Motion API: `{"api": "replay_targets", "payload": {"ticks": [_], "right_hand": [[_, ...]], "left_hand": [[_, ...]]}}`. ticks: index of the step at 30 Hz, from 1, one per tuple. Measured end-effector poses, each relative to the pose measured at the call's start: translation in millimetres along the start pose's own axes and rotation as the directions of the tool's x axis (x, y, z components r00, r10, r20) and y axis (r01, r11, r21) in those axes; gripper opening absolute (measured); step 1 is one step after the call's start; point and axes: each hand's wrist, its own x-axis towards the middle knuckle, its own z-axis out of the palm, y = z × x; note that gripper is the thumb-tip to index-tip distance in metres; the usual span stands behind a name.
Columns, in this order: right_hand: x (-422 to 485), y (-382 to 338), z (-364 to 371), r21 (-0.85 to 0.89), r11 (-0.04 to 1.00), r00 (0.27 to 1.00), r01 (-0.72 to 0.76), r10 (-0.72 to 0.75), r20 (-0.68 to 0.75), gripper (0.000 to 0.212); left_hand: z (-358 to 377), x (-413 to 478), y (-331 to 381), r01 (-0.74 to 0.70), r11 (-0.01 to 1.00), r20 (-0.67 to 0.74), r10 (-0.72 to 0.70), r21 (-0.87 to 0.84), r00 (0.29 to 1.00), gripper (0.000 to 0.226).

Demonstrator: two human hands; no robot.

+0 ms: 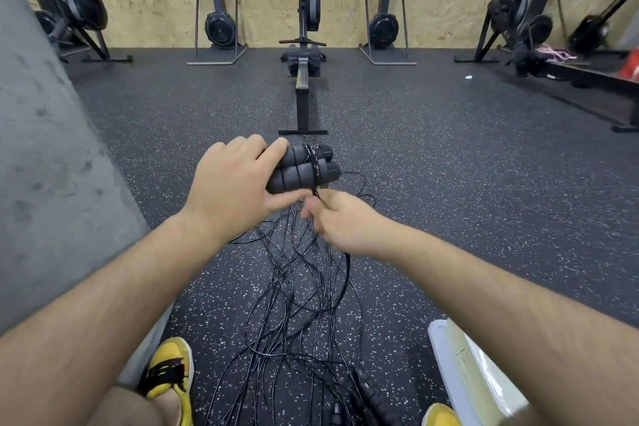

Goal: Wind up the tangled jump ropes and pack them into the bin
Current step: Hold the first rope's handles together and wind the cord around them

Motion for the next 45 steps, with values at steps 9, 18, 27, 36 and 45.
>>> {"api": "replay_targets", "payload": {"ticks": [9,18,27,36,45], "right_hand": [[-17,-29,-8,-0.374,0.927,0.999,-0.003,0.022,0.049,0.033],[-29,-49,-24,-0.753,0.644,0.989,0.137,-0.135,0.064,0.032],[-14,-37,-60,-0.822,0.500,0.909,0.274,-0.414,0.051,0.033],[4,-8,-75,-0.529,0.754,0.899,0.389,-0.437,0.039,0.020],[4,8,-51,0.117,0.945,0.950,0.304,-0.291,-0.112,0.029]], "left_hand": [[18,-3,-14,-0.026,0.997,0.104,0.019,0.067,0.994,0.073],[20,-7,-9,-0.051,0.998,0.119,0.045,0.048,0.992,0.071],[18,-10,0,-0.248,0.965,0.135,0.258,-0.086,0.957,0.069],[0,-14,13,-0.276,0.910,0.098,0.319,-0.309,0.943,0.074],[-30,-15,14,-0.138,0.831,0.092,0.221,-0.539,0.971,0.077]]}}
